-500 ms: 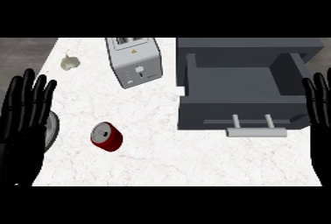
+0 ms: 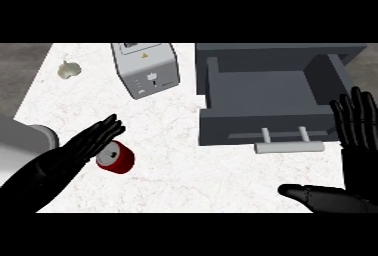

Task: Pick up the can, place it into the drawer and close the drawer

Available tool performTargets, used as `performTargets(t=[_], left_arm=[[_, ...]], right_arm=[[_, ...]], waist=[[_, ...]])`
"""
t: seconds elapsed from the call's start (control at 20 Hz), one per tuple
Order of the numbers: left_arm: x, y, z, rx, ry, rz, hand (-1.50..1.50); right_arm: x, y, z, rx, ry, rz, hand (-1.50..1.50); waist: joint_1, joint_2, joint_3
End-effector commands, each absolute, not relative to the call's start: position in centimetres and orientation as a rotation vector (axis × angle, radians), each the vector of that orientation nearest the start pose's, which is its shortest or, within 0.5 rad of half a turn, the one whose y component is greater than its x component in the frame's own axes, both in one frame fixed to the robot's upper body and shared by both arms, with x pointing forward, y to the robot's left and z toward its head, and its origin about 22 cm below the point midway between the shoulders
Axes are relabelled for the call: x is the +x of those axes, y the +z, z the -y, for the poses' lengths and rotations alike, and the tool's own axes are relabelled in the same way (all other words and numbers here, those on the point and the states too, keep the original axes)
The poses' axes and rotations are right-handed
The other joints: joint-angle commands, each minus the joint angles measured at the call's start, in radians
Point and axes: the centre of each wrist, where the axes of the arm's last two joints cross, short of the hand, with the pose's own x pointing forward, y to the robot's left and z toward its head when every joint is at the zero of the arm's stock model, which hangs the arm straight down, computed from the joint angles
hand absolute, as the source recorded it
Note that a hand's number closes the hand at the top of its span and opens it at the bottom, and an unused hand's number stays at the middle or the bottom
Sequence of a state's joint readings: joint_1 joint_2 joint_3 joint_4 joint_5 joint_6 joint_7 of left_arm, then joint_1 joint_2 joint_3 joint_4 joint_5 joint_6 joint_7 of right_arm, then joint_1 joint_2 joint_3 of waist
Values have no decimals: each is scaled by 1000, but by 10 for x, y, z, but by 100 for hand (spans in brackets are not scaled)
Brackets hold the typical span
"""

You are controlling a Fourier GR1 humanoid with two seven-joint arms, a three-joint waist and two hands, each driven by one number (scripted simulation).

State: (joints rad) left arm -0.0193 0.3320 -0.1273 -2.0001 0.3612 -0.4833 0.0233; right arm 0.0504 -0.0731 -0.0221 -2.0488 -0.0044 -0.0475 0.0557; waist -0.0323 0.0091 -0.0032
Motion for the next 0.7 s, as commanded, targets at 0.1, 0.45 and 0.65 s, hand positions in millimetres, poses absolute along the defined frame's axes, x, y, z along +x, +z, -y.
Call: performTargets(t=[0.1, 0.45, 0.65], left_arm=[[240, 130, -326, -695, -830, 1669, -150], [263, 139, -384, -762, -842, 1616, -150], [273, 153, -404, -735, -835, 1608, -150]], right_arm=[[190, 100, 265, -206, -83, 1792, -150], [165, 94, 307, -206, -105, 1782, -150], [143, 96, 321, -211, -87, 1769, -150]], waist=[[7, -6, 1], [21, -9, 3], [18, -10, 4]])
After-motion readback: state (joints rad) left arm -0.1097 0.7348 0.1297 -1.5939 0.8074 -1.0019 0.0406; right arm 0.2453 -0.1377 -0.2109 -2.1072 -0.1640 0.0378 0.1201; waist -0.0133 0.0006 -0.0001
